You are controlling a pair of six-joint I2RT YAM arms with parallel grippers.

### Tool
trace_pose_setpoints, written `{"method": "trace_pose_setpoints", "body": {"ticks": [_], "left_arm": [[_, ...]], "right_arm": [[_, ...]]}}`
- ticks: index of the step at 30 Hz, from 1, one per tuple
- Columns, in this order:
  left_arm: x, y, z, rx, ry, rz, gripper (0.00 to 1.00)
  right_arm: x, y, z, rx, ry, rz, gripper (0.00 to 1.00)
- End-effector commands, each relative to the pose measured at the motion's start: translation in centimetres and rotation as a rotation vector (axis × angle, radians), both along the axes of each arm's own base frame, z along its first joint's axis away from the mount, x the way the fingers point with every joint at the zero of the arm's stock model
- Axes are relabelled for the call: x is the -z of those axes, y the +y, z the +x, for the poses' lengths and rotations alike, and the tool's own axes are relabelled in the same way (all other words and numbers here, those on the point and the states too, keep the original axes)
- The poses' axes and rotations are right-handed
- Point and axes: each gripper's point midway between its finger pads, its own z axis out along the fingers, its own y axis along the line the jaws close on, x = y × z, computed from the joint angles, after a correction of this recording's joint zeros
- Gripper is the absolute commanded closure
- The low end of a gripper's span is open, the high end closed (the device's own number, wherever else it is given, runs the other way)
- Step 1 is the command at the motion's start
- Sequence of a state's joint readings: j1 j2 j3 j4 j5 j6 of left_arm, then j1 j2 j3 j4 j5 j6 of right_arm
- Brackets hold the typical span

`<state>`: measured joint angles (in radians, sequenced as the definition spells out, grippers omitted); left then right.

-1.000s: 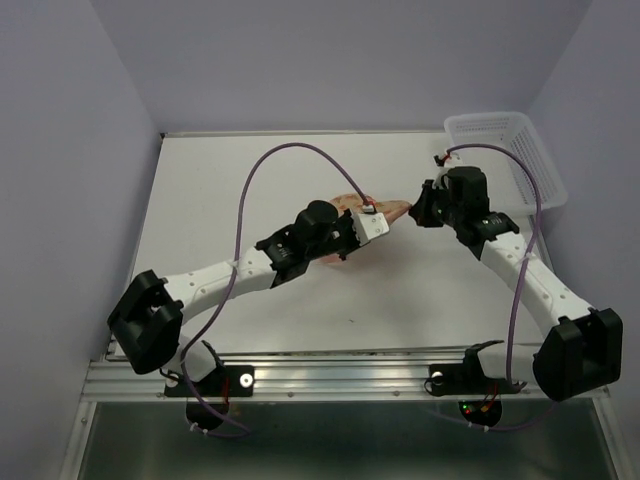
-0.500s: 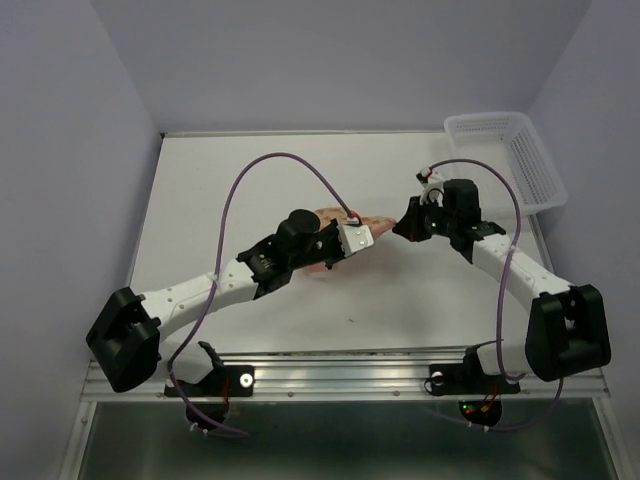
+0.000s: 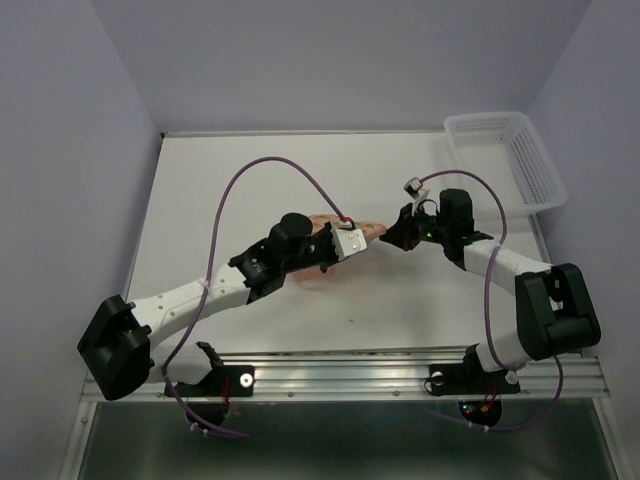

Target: Unzip the laundry bag and remove the bra

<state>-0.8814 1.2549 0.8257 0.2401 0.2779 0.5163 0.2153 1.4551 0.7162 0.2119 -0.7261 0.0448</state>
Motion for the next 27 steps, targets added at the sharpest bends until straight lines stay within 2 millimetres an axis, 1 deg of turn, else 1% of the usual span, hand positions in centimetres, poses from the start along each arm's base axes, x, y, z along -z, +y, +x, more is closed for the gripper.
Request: {"method": "trace_pose_setpoints", "body": {"ticks": [1, 3, 5, 8, 9, 10, 12, 13, 14, 16, 17, 18, 19, 20, 22, 23, 24, 25, 26, 27], "left_arm": [[-7.7, -0.7, -0.7, 0.064, -0.182, -0.196, 1.0], [-7.9, -0.6, -1.0, 0.076, -0.186, -0.2, 1.0], [-7.6, -0.6, -1.0, 0.074, -0.182, -0.195, 1.0], [-6.6, -0.6, -0.4, 0.05, -0.176, -0.169, 1.0], [-5.7, -0.8, -0.1, 0.048, -0.158, -0.144, 1.0], [-4.3, -1.1, 0.1, 0.05, -0.138, -0.11, 1.0], [-2.9, -1.5, 0.4, 0.052, -0.093, -0.072, 1.0], [-2.3, -1.8, 0.4, 0.057, -0.067, -0.057, 1.0], [-0.9, -2.5, 0.4, 0.07, -0.008, -0.023, 1.0], [0.4, -3.1, 0.4, 0.078, 0.04, 0.004, 1.0], [1.6, -3.4, 0.7, 0.074, 0.069, 0.029, 1.0], [2.3, -3.5, 0.9, 0.067, 0.078, 0.044, 1.0], [3.0, -3.5, 1.0, 0.053, 0.098, 0.054, 1.0], [3.9, -3.5, 1.4, 0.035, 0.113, 0.073, 1.0], [4.9, -3.4, 1.4, 0.015, 0.149, 0.082, 1.0], [5.2, -3.3, 1.5, -0.001, 0.162, 0.086, 1.0], [5.8, -3.1, 1.3, -0.011, 0.18, 0.091, 1.0], [6.1, -2.9, 1.3, -0.031, 0.203, 0.085, 1.0], [5.9, -2.7, 1.4, -0.049, 0.205, 0.074, 0.88], [6.5, -2.4, 1.2, -0.062, 0.221, 0.078, 0.66]], "right_arm": [[0.5, -1.0, 1.7, 0.059, -0.046, -0.037, 0.99], [0.8, -1.3, 1.8, 0.083, -0.025, -0.054, 0.99], [0.8, -1.8, 2.1, 0.117, -0.028, -0.074, 0.99], [0.2, -2.3, 2.3, 0.152, -0.036, -0.083, 0.99], [0.0, -2.4, 2.4, 0.162, -0.035, -0.085, 0.99], [-0.3, -2.8, 2.6, 0.194, -0.032, -0.094, 0.99], [-0.1, -3.4, 2.8, 0.226, -0.03, -0.117, 0.98], [0.2, -3.7, 2.9, 0.244, -0.024, -0.136, 0.97], [0.5, -3.9, 3.1, 0.255, -0.017, -0.143, 0.96], [1.0, -4.1, 3.3, 0.264, -0.003, -0.156, 0.96], [1.5, -4.4, 3.8, 0.289, 0.016, -0.172, 0.96], [1.9, -4.6, 3.9, 0.295, 0.032, -0.186, 0.96], [2.4, -5.3, 4.0, 0.331, 0.053, -0.218, 0.96], [2.9, -5.7, 3.8, 0.355, 0.071, -0.233, 0.95], [3.6, -6.9, 3.5, 0.422, 0.098, -0.264, 0.94], [3.9, -7.0, 3.0, 0.444, 0.125, -0.255, 0.94], [4.7, -7.1, 2.1, 0.449, 0.157, -0.255, 0.93], [4.6, -7.2, 1.6, 0.461, 0.169, -0.244, 0.92], [4.8, -7.2, 1.0, 0.463, 0.184, -0.236, 0.88], [5.6, -7.4, 0.1, 0.466, 0.208, -0.242, 0.72]]}}
